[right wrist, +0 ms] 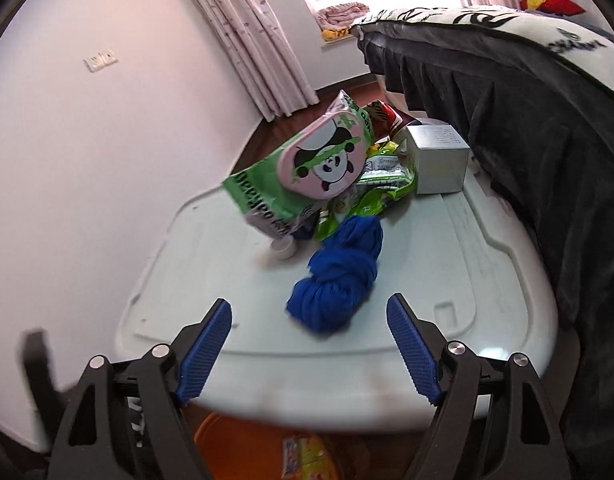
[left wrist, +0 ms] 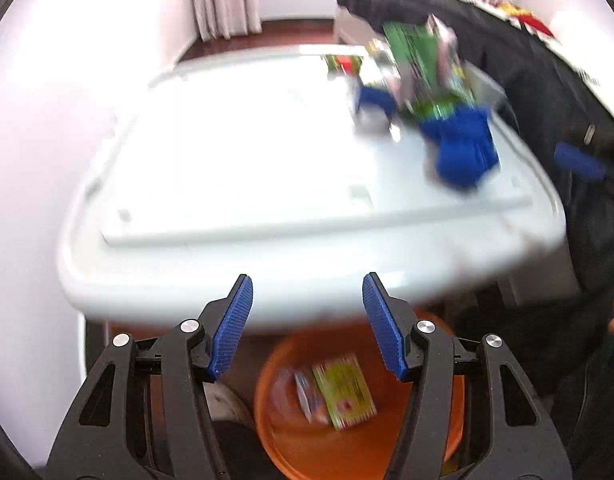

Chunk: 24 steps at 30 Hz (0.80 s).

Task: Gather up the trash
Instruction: 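Grasp the blue cloth with the right gripper and lift it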

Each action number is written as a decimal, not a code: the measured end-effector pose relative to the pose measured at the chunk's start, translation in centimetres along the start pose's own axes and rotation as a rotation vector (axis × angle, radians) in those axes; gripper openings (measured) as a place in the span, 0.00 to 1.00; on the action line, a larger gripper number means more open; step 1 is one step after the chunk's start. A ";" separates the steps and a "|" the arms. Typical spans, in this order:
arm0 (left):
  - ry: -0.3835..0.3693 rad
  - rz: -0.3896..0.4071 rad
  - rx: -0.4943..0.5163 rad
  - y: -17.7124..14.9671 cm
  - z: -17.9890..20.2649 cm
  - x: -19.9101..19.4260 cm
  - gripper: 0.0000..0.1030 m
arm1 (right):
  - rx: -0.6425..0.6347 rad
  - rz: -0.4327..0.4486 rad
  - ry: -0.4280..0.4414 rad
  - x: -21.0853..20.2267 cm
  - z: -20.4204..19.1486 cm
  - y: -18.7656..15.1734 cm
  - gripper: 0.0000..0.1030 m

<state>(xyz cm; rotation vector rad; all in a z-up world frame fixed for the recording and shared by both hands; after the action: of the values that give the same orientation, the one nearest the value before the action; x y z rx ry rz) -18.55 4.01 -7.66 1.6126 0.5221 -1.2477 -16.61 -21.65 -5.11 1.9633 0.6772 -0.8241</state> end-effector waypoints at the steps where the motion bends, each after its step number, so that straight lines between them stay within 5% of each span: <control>1: 0.012 0.018 -0.002 0.6 -0.3 0.1 0.55 | 0.001 -0.006 -0.010 0.6 0.1 0.1 0.76; 11: 0.058 0.117 -0.031 7.1 -2.2 0.2 0.55 | -0.028 -0.038 -0.122 7.1 0.4 2.4 0.76; 24: 0.047 0.140 -0.062 7.7 -3.7 0.4 0.55 | -0.111 -0.089 -0.214 11.3 -0.4 3.6 0.54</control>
<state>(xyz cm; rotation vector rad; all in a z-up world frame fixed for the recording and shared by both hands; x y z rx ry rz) -10.49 3.99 -4.71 1.6016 0.4647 -1.0819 -6.75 -21.41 -11.66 1.7268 0.6720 -1.0128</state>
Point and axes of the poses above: each gripper's, at about its wrist camera, not at the fingertips, and x roughly the way its jaws point, z to its right, y to its top, the point moved 1 cm from there along x, roughly the way its jaws point, and after that the axes turned 7 degrees about -z, right-handed, at the moved point
